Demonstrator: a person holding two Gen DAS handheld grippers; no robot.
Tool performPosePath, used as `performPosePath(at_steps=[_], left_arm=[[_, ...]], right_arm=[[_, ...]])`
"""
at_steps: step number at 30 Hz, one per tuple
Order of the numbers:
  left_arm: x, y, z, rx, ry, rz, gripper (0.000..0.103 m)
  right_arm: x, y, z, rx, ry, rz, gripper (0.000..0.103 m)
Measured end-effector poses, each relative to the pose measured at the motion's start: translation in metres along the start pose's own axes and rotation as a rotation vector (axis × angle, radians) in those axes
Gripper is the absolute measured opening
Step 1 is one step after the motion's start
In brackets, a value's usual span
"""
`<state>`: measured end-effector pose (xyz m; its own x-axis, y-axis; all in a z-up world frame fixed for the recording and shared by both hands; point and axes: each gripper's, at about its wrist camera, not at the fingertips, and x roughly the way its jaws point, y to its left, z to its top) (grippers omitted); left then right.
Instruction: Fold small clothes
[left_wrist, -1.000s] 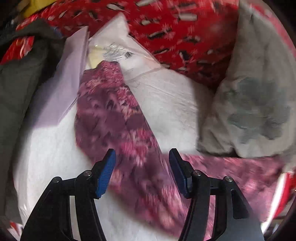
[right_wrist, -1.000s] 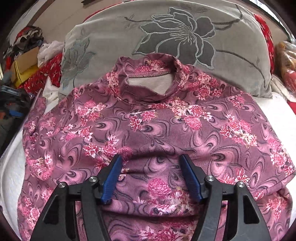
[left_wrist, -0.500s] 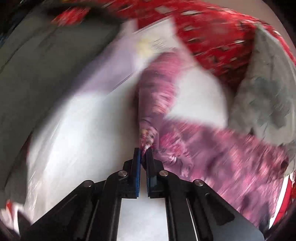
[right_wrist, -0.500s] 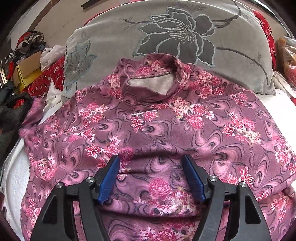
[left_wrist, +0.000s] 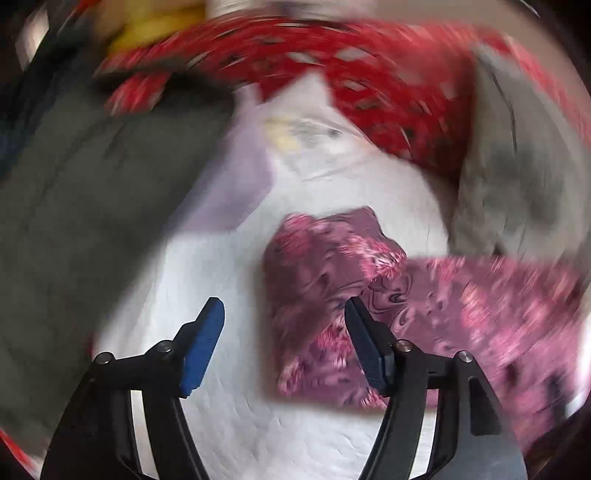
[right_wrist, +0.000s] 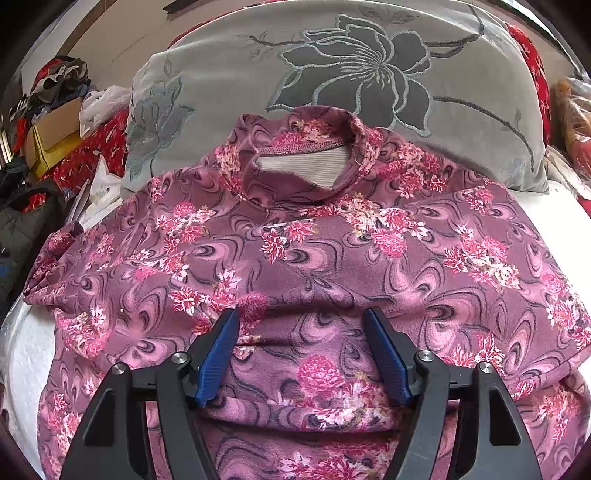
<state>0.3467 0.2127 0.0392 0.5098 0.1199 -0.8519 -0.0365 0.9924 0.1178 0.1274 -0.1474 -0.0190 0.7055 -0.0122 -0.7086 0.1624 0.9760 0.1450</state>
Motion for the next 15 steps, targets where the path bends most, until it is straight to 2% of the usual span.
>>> performPosePath(at_steps=[3,5,7,8,9,10,11,13,15], left_arm=[[0.020,-0.039,0.005,0.206,-0.004,0.094,0.074],[0.034,-0.050,0.003,0.280,0.001,0.173,0.076],[0.058,-0.053,0.003,0.332,0.019,0.292,0.076],[0.070,-0.050,0.004,0.330,0.038,0.331,0.069],[0.077,-0.043,0.006,0.303,0.057,0.334,0.057],[0.079,-0.032,0.009,0.252,0.076,0.291,0.018],[0.078,-0.016,0.014,0.142,0.107,0.193,0.005],[0.062,0.001,0.018,-0.005,0.079,0.069,0.005],[0.044,0.014,0.020,-0.077,0.044,-0.017,0.005]], right_arm=[[0.000,0.000,0.000,0.003,0.001,0.003,0.072],[0.001,0.000,0.000,0.009,0.000,0.008,0.073],[0.001,-0.001,-0.001,0.015,-0.001,0.014,0.073],[0.001,-0.002,-0.001,0.017,-0.001,0.017,0.073],[0.001,-0.002,-0.001,0.020,-0.002,0.018,0.074],[0.001,-0.002,-0.001,0.023,-0.003,0.021,0.074],[0.001,-0.003,-0.001,0.026,-0.004,0.025,0.074],[0.001,-0.004,-0.001,0.032,-0.005,0.030,0.075],[0.001,-0.005,-0.001,0.035,-0.005,0.039,0.077]])
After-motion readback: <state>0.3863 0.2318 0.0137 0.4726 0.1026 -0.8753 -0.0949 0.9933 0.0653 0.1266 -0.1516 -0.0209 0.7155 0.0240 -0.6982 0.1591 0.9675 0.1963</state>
